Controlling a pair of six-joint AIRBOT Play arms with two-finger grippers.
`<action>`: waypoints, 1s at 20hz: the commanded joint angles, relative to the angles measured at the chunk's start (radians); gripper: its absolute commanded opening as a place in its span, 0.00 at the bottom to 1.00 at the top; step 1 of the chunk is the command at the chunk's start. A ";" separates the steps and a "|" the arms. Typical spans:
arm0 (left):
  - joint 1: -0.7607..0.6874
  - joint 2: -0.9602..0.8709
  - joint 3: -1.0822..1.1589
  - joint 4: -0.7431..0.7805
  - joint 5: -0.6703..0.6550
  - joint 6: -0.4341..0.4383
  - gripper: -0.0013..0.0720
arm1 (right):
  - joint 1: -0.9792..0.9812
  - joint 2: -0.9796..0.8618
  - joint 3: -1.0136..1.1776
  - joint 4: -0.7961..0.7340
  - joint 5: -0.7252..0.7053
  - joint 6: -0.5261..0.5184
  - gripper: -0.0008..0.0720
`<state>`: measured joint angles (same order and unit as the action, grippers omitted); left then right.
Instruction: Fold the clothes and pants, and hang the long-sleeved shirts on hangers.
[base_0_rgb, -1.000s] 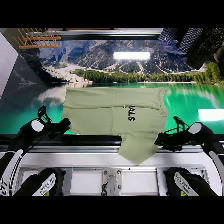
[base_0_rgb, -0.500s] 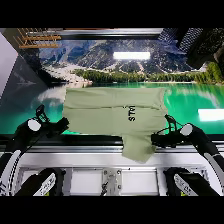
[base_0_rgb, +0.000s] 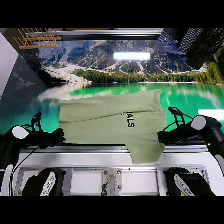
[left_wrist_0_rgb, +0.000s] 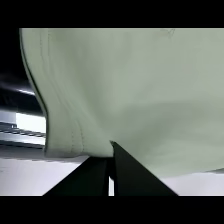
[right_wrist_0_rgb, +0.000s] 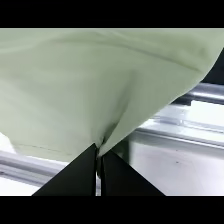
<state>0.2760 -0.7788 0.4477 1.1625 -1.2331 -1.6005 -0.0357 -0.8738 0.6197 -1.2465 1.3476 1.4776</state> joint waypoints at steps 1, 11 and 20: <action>0.006 -0.082 0.079 -0.003 -0.026 0.036 0.02 | 0.001 -0.096 0.138 -0.011 -0.024 0.007 0.03; -0.058 -0.684 0.635 -0.011 0.029 0.060 0.02 | 0.006 -0.580 0.589 0.020 -0.232 0.003 0.03; -0.117 -0.935 1.033 -0.013 0.064 -0.007 0.90 | 0.003 -0.693 0.687 0.300 -0.637 -0.042 0.85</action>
<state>0.1703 -1.6608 1.3647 1.1515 -1.1934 -1.5665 -0.0307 -1.5501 1.2873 -1.0416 0.8650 1.4464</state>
